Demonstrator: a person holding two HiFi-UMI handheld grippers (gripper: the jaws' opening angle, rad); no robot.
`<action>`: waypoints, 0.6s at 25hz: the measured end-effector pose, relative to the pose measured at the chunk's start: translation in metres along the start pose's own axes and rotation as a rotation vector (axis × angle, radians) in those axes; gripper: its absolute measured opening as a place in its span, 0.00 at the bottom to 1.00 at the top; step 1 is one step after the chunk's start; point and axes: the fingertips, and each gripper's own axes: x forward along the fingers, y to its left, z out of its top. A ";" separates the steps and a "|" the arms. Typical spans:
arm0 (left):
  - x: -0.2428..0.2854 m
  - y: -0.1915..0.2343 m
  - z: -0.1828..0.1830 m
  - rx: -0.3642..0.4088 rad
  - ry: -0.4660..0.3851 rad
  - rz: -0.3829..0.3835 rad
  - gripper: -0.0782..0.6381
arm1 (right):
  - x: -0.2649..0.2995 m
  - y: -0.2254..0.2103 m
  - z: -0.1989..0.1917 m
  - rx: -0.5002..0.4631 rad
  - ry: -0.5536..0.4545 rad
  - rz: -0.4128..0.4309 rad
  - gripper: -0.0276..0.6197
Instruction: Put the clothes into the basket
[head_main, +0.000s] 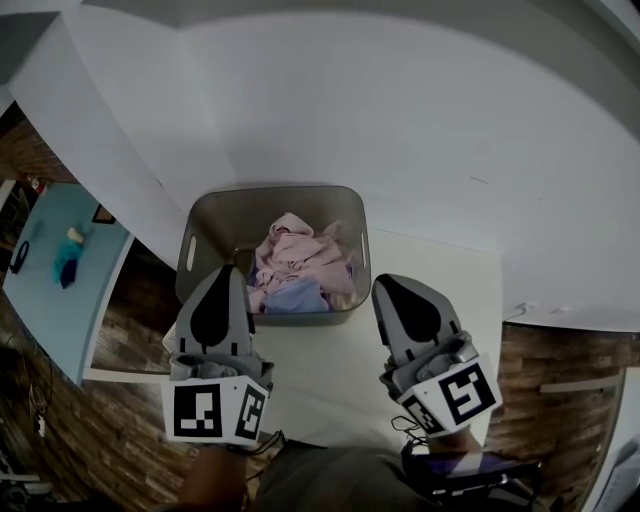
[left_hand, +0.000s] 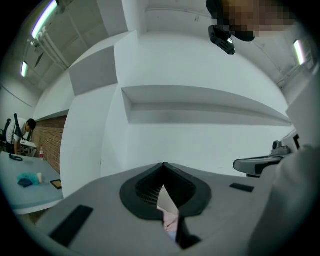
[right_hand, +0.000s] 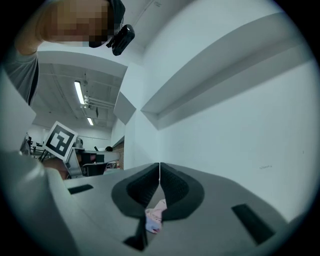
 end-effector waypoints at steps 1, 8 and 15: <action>-0.004 -0.002 0.003 -0.002 -0.011 0.009 0.12 | 0.001 0.001 0.005 -0.007 -0.011 0.002 0.06; -0.024 -0.033 0.021 0.008 -0.083 0.010 0.12 | -0.003 0.010 0.031 -0.056 -0.064 0.021 0.06; -0.033 -0.063 0.019 0.022 -0.076 -0.034 0.12 | -0.019 0.002 0.030 -0.075 -0.049 -0.009 0.05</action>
